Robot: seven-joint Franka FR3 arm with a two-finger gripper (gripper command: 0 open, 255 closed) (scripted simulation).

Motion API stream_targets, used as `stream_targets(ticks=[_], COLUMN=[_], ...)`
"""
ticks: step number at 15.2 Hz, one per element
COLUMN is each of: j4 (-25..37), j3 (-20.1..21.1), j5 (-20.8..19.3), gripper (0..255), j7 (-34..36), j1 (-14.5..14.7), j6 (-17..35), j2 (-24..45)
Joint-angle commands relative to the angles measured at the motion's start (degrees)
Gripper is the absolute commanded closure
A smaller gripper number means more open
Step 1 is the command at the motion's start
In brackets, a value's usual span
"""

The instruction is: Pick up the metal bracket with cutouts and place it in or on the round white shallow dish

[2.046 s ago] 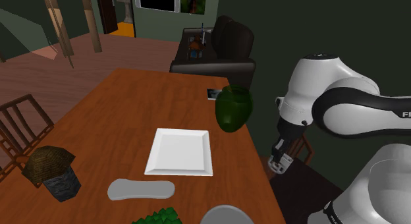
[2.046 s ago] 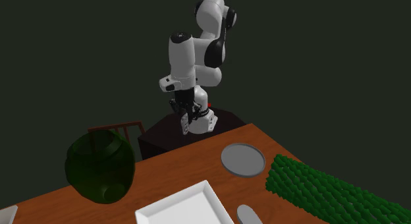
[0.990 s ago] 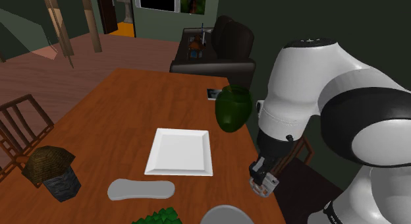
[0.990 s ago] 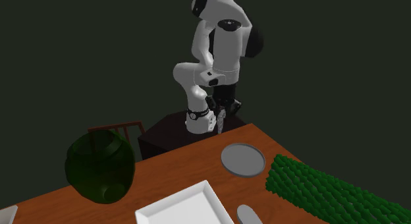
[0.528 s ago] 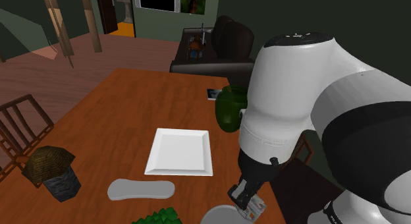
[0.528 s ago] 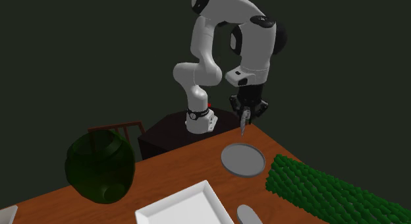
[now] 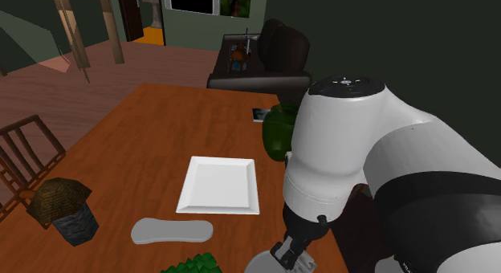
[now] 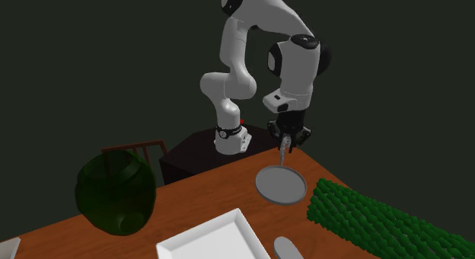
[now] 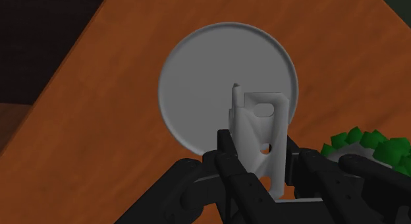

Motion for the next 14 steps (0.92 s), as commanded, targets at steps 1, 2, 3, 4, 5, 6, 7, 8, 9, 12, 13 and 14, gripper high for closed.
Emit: stream_targets(ticks=[1,2,3,4,5,6,7,8,9,12,13,14], j4=[-0.92,-1.38,-1.82,-2.26,-2.68,-3.09,-3.49,-3.88,-4.25,-5.17,-5.18,-5.17], j3=[0.8,1.19,1.59,2.0,2.41,2.83,3.26,3.7,4.15,5.36,5.35,5.35], j5=[0.12,0.19,0.24,0.28,0.31,0.33,0.32,0.3,0.26,0.03,0.04,0.03], gripper=[255,255,255,255,255,255,255,255,255,255,255,255], j7=[0.07,0.12,0.17,0.23,0.3,0.38,0.48,0.58,0.7,1.07,1.07,1.07], j1=[-0.24,-0.34,-0.44,-0.56,-0.7,-0.85,-1.0,-1.18,-1.37,-1.95,-1.94,-1.94], j6=[1.94,2.86,3.79,4.73,5.69,6.65,7.62,8.6,9.6,12.25,12.25,12.25], j2=[0.98,1.45,1.94,2.45,2.99,3.55,4.14,4.75,5.39,7.17,7.17,7.17])
